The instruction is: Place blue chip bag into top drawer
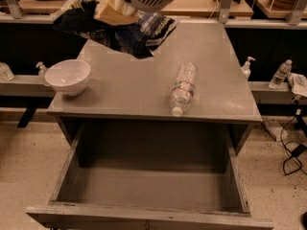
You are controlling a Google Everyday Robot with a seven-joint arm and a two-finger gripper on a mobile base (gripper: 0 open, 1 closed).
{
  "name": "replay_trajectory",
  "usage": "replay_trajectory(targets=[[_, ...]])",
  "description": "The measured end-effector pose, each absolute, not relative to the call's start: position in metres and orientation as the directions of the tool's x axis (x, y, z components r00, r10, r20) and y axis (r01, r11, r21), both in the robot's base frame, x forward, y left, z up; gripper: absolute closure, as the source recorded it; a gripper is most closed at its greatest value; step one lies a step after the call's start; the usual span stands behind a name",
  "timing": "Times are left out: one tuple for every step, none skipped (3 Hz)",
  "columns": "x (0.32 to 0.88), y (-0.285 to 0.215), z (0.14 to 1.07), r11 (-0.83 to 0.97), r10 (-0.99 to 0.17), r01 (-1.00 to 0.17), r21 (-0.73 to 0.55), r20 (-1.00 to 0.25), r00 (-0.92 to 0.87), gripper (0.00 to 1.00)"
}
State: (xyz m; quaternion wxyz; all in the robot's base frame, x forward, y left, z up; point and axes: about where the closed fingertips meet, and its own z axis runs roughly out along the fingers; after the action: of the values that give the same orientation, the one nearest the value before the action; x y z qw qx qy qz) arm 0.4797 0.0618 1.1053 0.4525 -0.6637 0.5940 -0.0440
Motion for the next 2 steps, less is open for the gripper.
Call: replay_trajectory(targets=[[0.467,0.053,1.054,0.096,-0.812,-0.767,-0.634,-0.496,0.308,1.00],[0.433,0.038,0.961,0.061,-0.799,-0.877,-0.477,-0.550,0.244,1.00]])
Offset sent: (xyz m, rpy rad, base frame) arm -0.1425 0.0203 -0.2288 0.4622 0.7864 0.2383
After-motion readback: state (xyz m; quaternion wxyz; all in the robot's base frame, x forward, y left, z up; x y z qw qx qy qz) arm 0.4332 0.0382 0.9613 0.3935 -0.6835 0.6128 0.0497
